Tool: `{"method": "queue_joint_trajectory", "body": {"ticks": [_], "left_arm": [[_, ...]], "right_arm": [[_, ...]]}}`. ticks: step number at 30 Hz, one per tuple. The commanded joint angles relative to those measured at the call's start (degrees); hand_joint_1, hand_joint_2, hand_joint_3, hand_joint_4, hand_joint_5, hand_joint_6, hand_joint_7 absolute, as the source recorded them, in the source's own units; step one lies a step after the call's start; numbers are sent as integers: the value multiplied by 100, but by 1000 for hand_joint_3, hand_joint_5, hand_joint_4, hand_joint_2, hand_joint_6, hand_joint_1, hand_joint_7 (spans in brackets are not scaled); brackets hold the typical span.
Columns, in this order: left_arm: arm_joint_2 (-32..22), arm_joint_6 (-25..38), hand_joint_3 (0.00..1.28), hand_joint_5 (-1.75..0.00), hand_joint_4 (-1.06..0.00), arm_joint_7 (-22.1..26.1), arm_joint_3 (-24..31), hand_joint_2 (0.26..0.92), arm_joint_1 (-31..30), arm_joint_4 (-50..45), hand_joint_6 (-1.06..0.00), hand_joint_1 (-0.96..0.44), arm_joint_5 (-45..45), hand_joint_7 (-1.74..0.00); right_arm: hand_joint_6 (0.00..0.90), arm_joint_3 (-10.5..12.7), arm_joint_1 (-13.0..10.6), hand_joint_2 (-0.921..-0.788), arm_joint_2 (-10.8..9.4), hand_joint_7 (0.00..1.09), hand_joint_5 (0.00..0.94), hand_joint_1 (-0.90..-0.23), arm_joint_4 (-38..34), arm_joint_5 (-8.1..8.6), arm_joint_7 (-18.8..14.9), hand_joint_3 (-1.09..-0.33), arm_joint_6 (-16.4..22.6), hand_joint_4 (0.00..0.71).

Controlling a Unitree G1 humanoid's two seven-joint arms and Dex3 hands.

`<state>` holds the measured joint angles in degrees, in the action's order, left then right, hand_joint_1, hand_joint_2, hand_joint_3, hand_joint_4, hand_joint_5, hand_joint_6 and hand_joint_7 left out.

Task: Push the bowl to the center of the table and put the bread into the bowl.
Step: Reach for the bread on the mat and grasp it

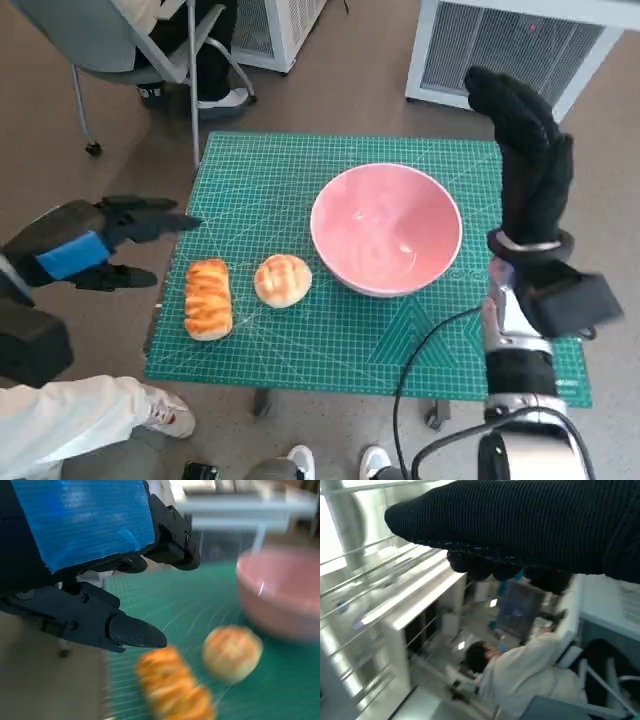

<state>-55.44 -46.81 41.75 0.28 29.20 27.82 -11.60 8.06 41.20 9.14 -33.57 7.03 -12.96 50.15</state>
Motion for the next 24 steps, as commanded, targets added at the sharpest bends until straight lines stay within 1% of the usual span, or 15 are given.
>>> {"method": "queue_joint_trajectory", "body": {"ticks": [1, 2, 5, 9, 14, 17, 24], "left_arm": [[-236, -455, 1, 0, -400, 53, -380, 829, 369, 156, -522, -84, -523, -35], [-255, -538, 0, 0, -389, 37, -449, 816, 416, 176, -506, -76, -626, -24], [-314, -719, 0, 0, -373, -19, -652, 792, 529, 113, -476, -80, -1000, -8], [-330, -942, 0, -1, -353, -111, -893, 770, 669, 51, -448, -139, -1441, -3], [-177, -1167, 0, -4, -352, -275, -1103, 751, 792, 261, -458, -168, -1583, -10], [-27, -1294, 0, -7, -359, -470, -1216, 741, 849, 522, -470, -166, -1634, -15], [257, -1436, 0, -11, -378, -868, -1499, 730, 971, 1046, -490, -154, -1897, -19]], "right_arm": [[48, -147, -376, -921, 63, 793, 12, -397, 605, 156, -218, -530, -221, 405], [46, -166, -423, -921, 62, 800, 13, -400, 711, 160, -232, -528, -265, 407], [34, -219, -572, -921, 66, 828, 14, -406, 1051, 76, -203, -528, -388, 410], [26, -266, -717, -921, 78, 845, 14, -408, 1372, -9, -173, -528, -506, 411], [22, -293, -844, -921, 91, 855, 14, -403, 1627, -75, -142, -532, -639, 410], [20, -291, -900, -921, 94, 859, 14, -403, 1731, -109, -123, -533, -712, 410], [3, -297, -1011, -921, 92, 888, 14, -401, 1909, -105, -118, -538, -784, 409]]}}
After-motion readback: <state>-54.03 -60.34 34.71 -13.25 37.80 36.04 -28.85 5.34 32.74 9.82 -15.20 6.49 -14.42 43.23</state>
